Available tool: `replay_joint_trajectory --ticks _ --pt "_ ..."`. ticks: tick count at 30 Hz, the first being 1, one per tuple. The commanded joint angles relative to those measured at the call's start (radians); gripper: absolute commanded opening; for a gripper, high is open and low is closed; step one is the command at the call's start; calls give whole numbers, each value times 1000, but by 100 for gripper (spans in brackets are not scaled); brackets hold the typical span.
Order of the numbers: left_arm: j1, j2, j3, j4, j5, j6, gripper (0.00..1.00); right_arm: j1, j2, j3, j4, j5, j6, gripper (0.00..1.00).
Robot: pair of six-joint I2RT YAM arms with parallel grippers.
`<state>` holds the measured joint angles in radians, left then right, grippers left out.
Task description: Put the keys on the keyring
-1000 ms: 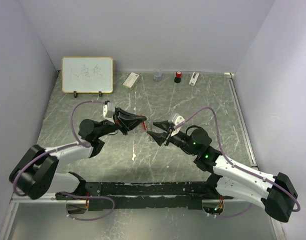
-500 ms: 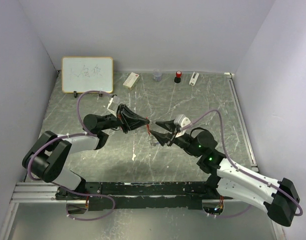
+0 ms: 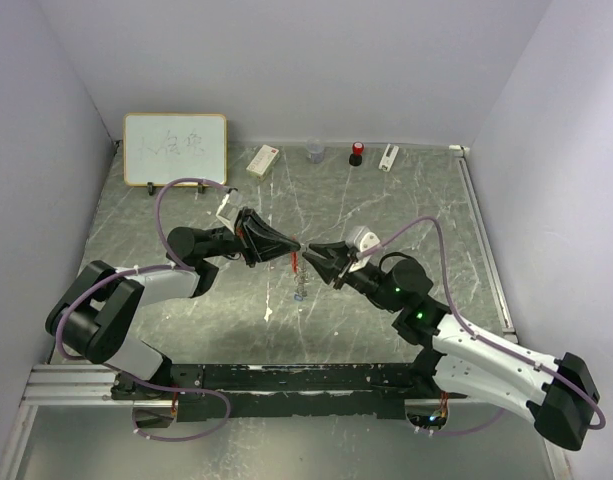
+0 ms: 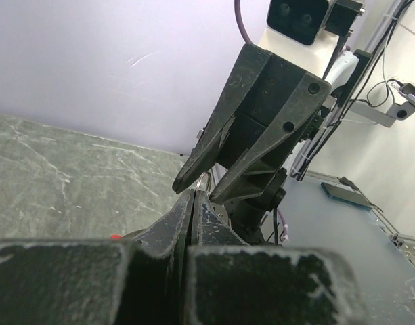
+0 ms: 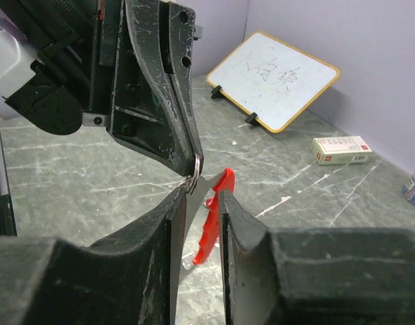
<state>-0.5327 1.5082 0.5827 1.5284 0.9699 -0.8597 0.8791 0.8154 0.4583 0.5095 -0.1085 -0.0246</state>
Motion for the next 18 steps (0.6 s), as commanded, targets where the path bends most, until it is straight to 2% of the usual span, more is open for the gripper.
replay_joint_trajectory --ticks 1,8,18 --pt "5 7 34 280 29 -22 7 1 14 43 32 -13 -17 25" --pt "5 10 40 280 50 -34 7 1 40 53 50 -32 -18 17" --pt "2 17 34 280 64 -47 7 1 70 76 66 -30 -32 15"
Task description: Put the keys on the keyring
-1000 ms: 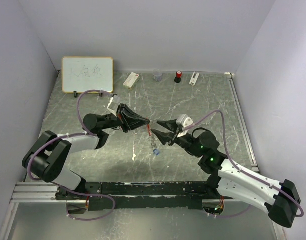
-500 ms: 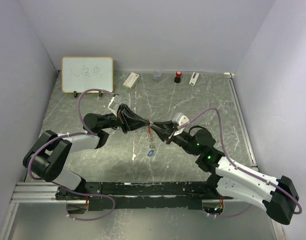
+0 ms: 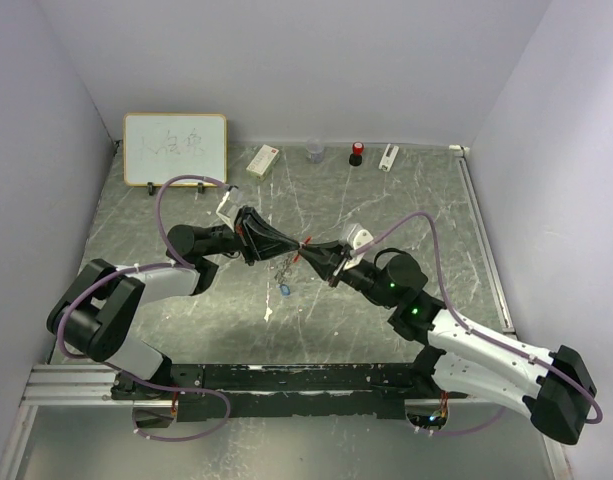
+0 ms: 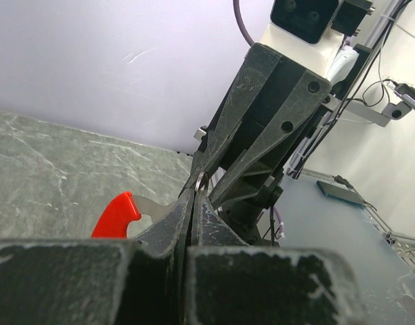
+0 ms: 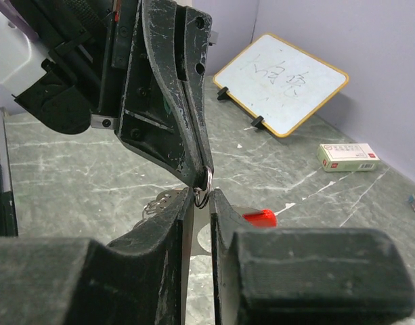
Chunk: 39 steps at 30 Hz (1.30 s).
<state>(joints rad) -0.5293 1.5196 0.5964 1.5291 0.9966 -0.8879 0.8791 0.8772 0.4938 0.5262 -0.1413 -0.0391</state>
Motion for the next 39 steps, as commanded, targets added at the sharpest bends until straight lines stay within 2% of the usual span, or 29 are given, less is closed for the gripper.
replay_joint_trajectory --ticks 1,5,12,16,19,26,35,39 --pt "-1 7 20 279 39 -21 7 2 10 44 49 1 -18 13" --pt "-1 10 17 278 44 -26 7 1 8 40 67 1 -22 0" --pt "0 15 18 274 36 -37 7 2 -35 37 61 25 -21 0" --pt "6 -3 21 246 2 -39 40 2 -66 38 29 77 -16 0" --pt "9 -46 16 162 -18 9 47 2 -89 31 14 91 -18 0" --pt "10 -184 -12 -100 -82 183 49 2 -103 28 -2 92 -19 0" --pt "10 -271 -19 -276 -140 288 49 2 -83 33 2 93 -13 0" --pt "9 -317 -26 -416 -242 354 48 2 -66 38 0 96 -10 0"
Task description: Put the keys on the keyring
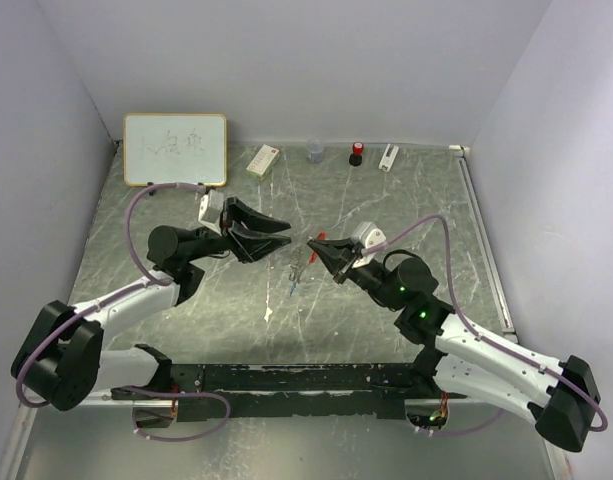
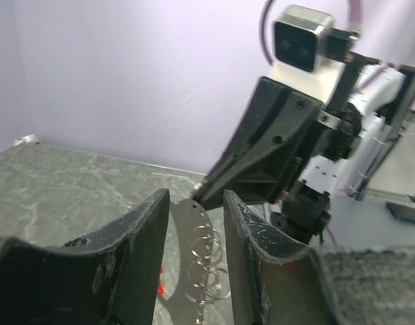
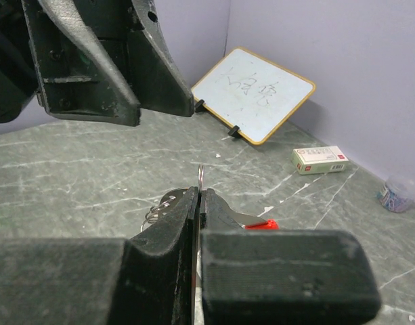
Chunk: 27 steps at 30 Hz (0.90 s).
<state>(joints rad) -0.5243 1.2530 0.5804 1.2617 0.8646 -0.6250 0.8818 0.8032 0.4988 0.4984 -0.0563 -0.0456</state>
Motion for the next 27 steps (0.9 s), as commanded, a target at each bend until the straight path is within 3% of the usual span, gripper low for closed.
replay_joint_trajectory --ticks 1,7,11,22,27 --pt "4 -67 -11 -202 -163 108 48 -1 16 36 26 14 -3 0" --pt "4 -143 26 -679 -605 171 45 -1 66 39 3 31 21 0" --pt "4 -115 39 -870 -824 142 45 -1 99 18 5 31 45 0" --pt "6 115 89 -1071 -1099 47 44 -1 127 -37 2 13 96 0" --pt "19 151 52 -1073 -1122 -19 44 -1 93 -60 5 11 102 0"
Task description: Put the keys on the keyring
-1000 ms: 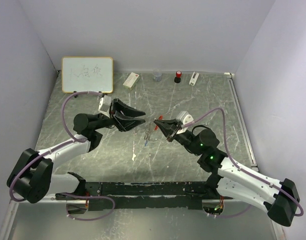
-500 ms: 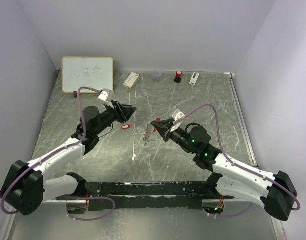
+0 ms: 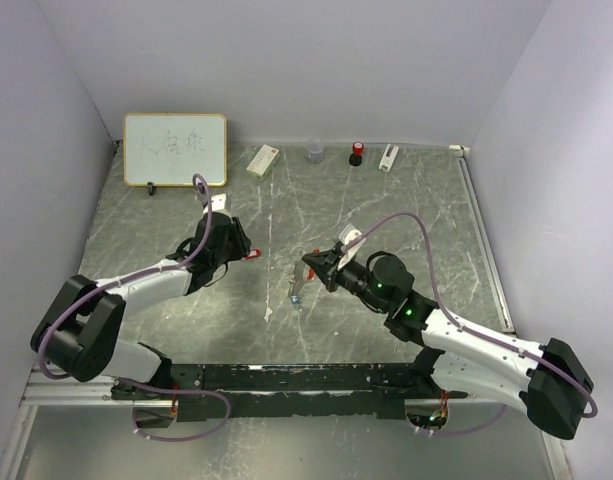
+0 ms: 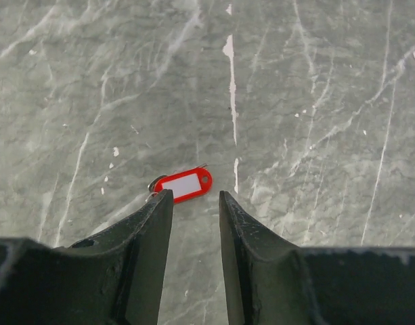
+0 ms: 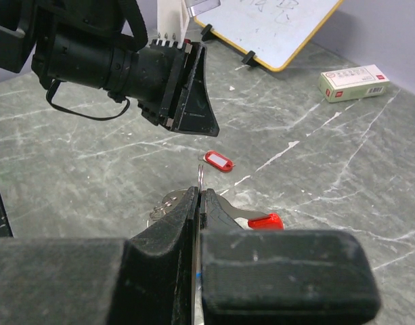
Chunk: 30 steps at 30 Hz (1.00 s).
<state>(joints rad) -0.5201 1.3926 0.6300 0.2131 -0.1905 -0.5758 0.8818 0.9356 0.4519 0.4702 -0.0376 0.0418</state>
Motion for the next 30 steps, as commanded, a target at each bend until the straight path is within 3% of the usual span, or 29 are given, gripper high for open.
replay_joint_trajectory --ticks 1,21,30 --pt "29 20 -5 -18 -46 -82 44 -1 -44 -15 29 -8 14 0" --pt "103 151 -92 124 116 -155 40 -1 -72 -37 19 13 15 0" --pt "110 197 -90 156 153 -160 32 -1 -72 -38 16 16 17 0"
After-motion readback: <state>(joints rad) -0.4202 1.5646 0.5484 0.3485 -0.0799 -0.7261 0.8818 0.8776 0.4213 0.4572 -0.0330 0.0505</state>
